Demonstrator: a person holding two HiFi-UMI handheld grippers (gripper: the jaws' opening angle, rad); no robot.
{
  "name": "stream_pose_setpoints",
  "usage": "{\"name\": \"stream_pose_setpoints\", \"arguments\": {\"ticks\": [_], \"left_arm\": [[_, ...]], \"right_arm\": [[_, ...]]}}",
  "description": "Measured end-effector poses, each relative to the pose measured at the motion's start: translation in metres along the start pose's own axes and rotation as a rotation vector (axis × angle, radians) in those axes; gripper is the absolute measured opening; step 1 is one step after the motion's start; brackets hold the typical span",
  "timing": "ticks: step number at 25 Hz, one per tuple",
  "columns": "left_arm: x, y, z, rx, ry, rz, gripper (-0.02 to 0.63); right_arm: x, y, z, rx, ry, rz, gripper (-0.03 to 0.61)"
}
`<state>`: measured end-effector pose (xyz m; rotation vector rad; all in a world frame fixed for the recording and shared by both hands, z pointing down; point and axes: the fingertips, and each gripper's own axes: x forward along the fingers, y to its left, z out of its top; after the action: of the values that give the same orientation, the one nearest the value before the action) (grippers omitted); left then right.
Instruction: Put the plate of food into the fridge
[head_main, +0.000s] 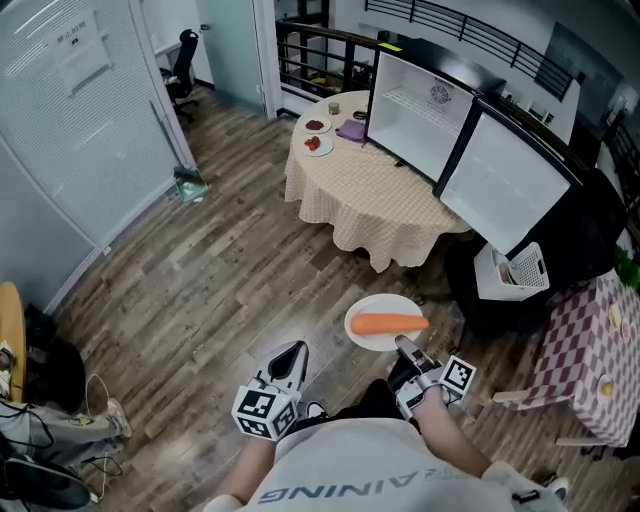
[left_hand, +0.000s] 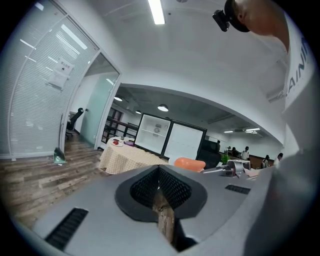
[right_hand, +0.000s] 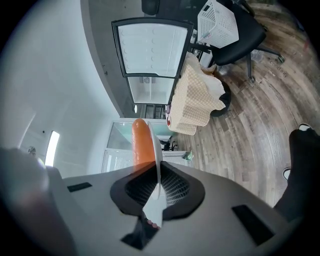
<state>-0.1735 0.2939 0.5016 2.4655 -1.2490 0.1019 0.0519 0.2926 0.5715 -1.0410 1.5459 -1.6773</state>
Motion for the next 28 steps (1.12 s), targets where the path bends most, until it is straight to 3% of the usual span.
{"name": "stream_pose_setpoints", "arguments": {"ticks": [10,28], "left_arm": [[0.032,0.035,0.011,-0.014,0.018,0.066,0.009],[0.21,0.056,0.079,0.026,0.023,0.114,0.009]], "right_arm": [[0.066,0.003,0.021,0.013,0.075,0.01,0.035],[0.175,0.016,0.174,0.002,0.116,0.021,0.035]]}}
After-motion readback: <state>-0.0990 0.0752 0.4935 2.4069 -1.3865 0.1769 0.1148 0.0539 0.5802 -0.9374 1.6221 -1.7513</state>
